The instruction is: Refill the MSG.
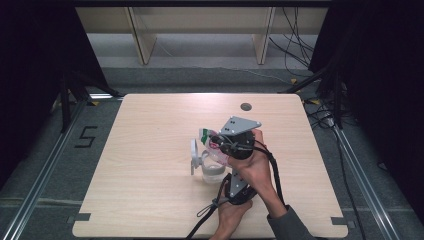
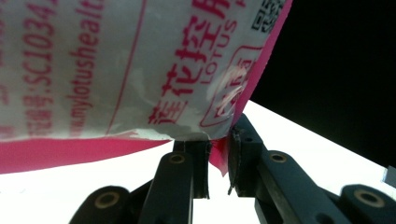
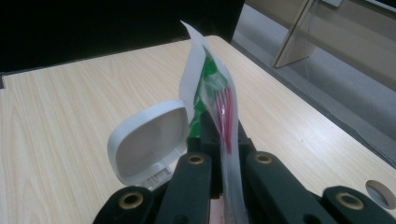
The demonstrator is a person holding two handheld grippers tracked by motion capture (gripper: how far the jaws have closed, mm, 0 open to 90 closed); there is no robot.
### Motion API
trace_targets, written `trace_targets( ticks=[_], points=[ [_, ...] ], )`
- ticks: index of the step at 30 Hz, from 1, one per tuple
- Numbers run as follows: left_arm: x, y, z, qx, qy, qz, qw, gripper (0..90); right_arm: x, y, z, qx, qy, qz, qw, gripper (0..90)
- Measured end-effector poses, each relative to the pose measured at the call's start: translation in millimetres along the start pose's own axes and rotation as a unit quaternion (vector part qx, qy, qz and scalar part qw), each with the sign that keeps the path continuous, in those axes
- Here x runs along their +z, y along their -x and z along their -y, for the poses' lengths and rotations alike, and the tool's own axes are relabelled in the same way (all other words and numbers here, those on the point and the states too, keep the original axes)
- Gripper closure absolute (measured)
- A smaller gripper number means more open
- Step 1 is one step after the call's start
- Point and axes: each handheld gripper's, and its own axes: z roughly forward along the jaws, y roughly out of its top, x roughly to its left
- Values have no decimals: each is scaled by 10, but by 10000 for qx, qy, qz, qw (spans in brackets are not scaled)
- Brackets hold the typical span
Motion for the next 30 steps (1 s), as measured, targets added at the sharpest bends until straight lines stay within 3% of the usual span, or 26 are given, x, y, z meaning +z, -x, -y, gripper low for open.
trace_targets(
  ticks=[23,30],
  points=[
    [2,-3,-2,3,3,10,10000,793,6,-4,5,96,-16,-27,9999,900],
    [6,7,0,-14,31,12,10000,792,6,3,2,8,-1,-18,10000,900]
  ],
)
